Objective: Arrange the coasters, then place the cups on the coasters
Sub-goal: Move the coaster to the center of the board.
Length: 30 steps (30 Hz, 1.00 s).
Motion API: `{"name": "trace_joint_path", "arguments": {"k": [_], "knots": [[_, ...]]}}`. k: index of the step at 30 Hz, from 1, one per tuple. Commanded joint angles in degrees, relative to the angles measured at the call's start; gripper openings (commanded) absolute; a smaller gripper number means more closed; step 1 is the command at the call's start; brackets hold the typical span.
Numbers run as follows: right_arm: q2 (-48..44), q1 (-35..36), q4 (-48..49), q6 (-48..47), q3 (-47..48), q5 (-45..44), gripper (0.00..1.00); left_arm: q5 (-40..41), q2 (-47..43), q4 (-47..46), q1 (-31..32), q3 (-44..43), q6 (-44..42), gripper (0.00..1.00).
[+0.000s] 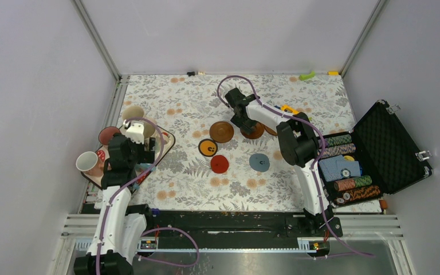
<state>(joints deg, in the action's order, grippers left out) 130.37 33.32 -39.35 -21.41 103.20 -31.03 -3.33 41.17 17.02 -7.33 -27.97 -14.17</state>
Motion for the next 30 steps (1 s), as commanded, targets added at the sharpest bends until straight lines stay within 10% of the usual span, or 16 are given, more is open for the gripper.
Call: {"name": "trace_joint_path", "arguments": {"k": [1,30], "knots": [[0.68,0.68,-4.11,0.65,-2.28,2.95,0.99,-1.37,-1.52,-2.52,-0.31,0.43,-0.42,0.97],[0.30,0.69,-3.91,1.20,-2.44,3.52,0.99,-6.84,-10.98,-1.23,-0.30,2.81,-0.85,0.99]]}}
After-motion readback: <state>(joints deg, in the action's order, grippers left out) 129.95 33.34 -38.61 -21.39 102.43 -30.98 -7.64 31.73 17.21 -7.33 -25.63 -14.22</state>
